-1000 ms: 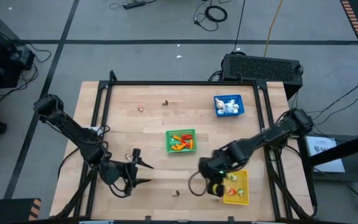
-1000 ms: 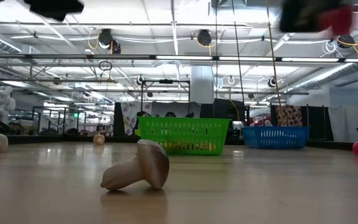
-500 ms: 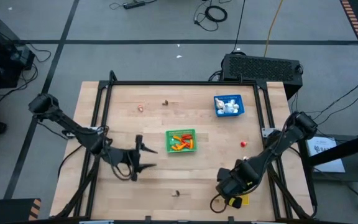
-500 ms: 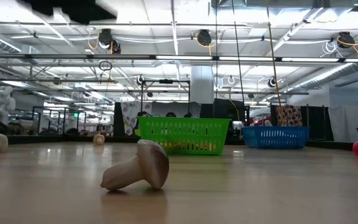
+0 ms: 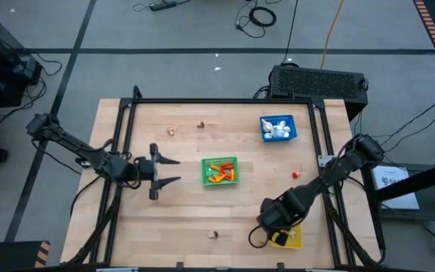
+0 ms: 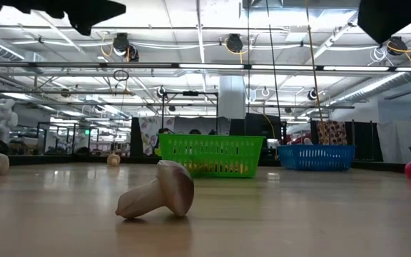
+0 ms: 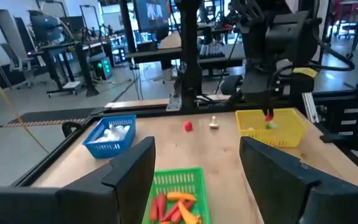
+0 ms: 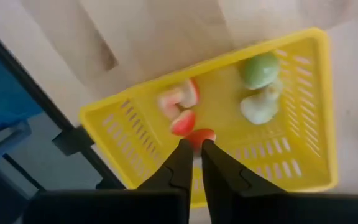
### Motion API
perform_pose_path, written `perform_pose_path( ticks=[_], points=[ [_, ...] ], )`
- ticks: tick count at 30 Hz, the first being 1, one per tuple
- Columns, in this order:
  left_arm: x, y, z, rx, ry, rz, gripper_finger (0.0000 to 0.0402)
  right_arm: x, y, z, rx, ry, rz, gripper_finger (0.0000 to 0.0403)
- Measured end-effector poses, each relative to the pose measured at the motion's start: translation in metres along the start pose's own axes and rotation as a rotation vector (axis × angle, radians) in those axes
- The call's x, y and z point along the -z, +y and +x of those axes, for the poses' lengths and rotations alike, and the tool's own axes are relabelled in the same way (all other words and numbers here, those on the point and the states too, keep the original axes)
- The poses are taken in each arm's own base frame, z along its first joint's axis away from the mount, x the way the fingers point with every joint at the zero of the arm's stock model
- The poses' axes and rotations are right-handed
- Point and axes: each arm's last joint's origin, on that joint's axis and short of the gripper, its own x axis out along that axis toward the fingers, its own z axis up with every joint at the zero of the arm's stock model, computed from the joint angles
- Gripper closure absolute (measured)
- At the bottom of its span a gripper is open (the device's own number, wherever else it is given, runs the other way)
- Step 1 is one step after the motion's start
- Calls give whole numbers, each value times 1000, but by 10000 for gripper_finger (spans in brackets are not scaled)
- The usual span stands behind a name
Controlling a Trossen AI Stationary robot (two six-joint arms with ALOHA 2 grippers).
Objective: Sort produce into baskets
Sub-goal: Put the orange mushroom into the yellow bin, then put the brown mushroom into the yellow bin
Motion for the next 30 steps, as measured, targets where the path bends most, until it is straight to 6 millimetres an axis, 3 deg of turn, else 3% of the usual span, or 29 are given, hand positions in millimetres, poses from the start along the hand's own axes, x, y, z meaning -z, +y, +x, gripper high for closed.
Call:
perform_pose_path(
  ticks=[11, 15, 24, 27, 30],
  points=[
    [4, 0, -3, 33, 41, 4, 159, 0, -4, -1, 11, 38, 64, 299],
    [4, 0, -3, 33, 43, -20, 159, 4, -10, -10, 29, 44, 48, 277],
    [4, -1, -3, 46, 50, -52, 159, 18, -57, -56, 226, -102, 218, 238],
    [6, -1, -3, 49, 62, -47, 159, 15, -75, -54, 236, -100, 274, 224],
    [6, -1, -3, 53, 63, -47, 159, 12, -98, -38, 238, -61, 344, 211]
  ],
)
